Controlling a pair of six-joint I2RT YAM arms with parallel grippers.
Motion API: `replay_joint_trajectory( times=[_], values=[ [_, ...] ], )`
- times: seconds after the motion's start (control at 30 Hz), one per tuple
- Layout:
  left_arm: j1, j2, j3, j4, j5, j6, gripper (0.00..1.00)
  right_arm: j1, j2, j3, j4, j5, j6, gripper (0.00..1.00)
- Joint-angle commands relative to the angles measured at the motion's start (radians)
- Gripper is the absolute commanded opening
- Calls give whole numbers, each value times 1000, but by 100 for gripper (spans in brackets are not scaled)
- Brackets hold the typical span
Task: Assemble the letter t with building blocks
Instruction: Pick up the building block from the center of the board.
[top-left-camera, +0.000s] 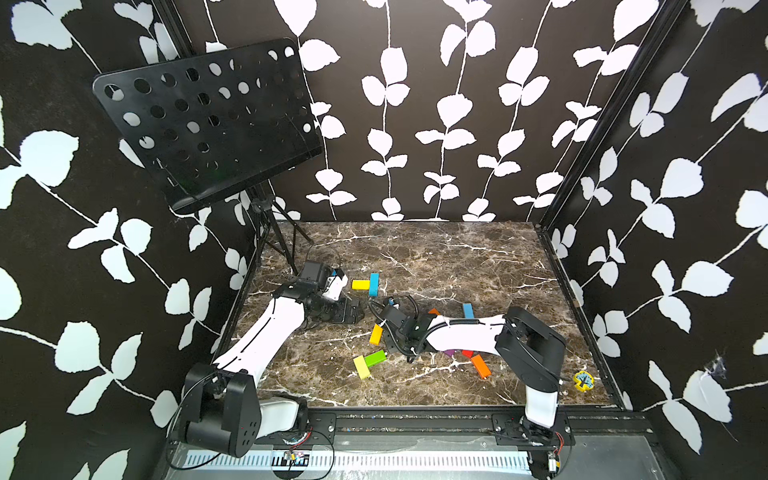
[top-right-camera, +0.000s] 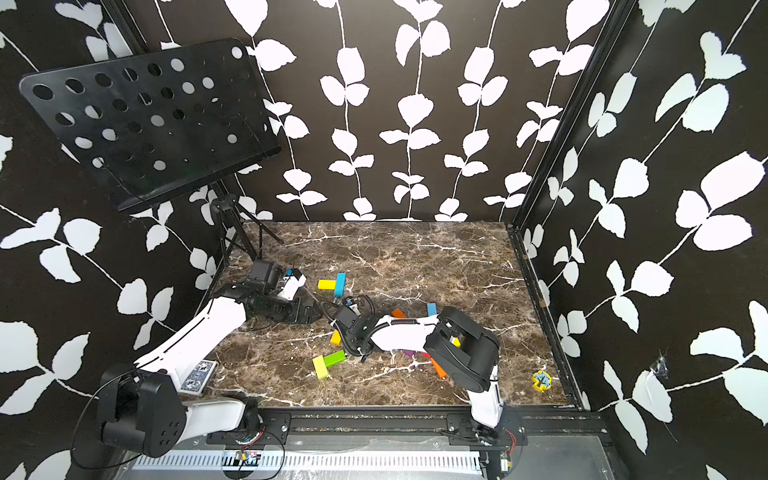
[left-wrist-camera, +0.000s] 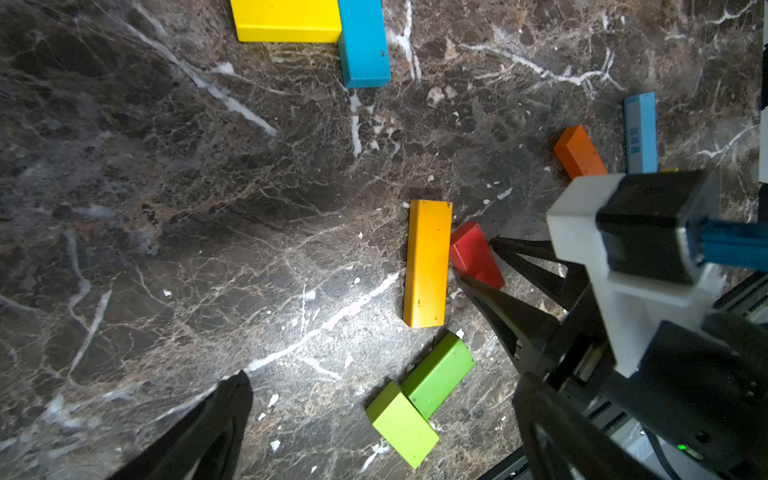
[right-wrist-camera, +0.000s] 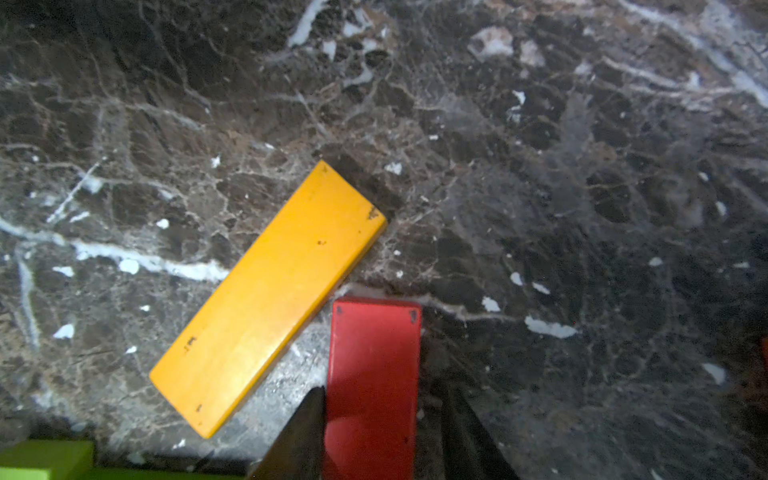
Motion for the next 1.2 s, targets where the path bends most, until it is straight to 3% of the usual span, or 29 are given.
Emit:
replay_joint_trajectory(
  times=[0.0, 0.17, 0.27, 0.33, 0.37, 0.57, 0.67, 0.9, 1.07, 1.17],
  values=[
    [1, 7, 7, -15, -8, 10, 99, -5, 19, 18, -9, 14, 6, 41],
    [1, 9, 5, -7, -5, 4, 99, -6, 23, 13, -6, 3, 4, 35],
    [1, 12, 4, -2, -3, 2, 99, -9, 21, 8, 0, -9, -1, 22],
    [1, 18, 6, 4, 4, 1, 99, -13, 22, 6, -1, -19, 0, 5],
    [2, 22, 8, 6, 7, 1, 99, -16, 24, 3, -1, -23, -3, 4],
    [1, 73, 43, 14, 17, 7, 99, -46, -8, -31, -13, -23, -18, 0],
    [3, 109, 77, 24, 20, 8, 99, -70, -48, -60, -5, -34, -64, 4],
    [21, 216, 171, 71, 89, -15, 99, -169, -103, -3, -58, -131, -320, 7],
    [67, 262, 174, 172, 179, -83, 99, -236, -101, 89, -81, -288, -537, 8],
    [84, 269, 162, 222, 161, -125, 99, -250, -84, 142, -87, -367, -691, 8]
  ],
)
